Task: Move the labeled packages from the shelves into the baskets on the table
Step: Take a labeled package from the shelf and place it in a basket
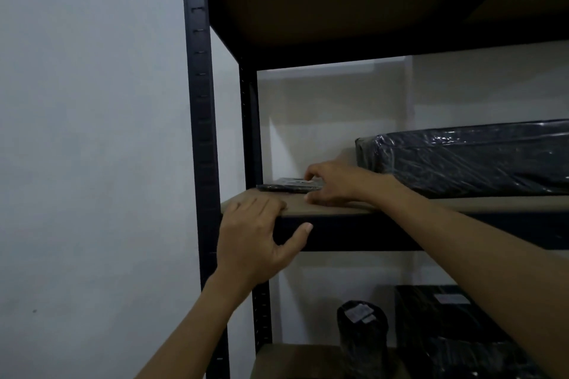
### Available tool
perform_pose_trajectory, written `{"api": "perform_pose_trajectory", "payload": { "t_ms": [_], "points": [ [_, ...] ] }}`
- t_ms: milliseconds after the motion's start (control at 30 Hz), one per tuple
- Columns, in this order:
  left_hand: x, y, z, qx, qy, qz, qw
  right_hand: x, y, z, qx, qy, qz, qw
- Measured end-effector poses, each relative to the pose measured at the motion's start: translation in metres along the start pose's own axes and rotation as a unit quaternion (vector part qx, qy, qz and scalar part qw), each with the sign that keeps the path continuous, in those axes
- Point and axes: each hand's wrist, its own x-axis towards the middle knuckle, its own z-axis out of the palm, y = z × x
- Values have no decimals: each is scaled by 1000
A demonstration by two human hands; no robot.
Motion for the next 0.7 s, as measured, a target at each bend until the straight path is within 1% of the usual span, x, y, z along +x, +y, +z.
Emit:
{"api": "perform_pose_trajectory", "payload": {
  "t_ms": [133,200,367,400,500,533,633,700],
  "points": [
    [-2,-2,5,3,15,4,1000,18,-6,11,-17,-73,42,996],
    [-1,-2,6,5,17,8,1000,19,-6,13,-8,-74,48,996],
    [-3,-3,9,20,22,5,1000,10,0,11,0,54,10,998],
    [-4,-4,10,23,23,5,999,8,1,10,-3,63,17,998],
    [-5,-5,11,22,22,5,999,6,2,11,-12,48,52,997],
    [-5,-5,11,21,21,5,1000,4,1,11,-7,58,53,997],
    [-5,-4,11,23,18,5,1000,-3,-3,5,19,119,32,992],
    [-5,-4,10,29,19,5,999,-9,-6,3,22,130,27,991]
  ]
}}
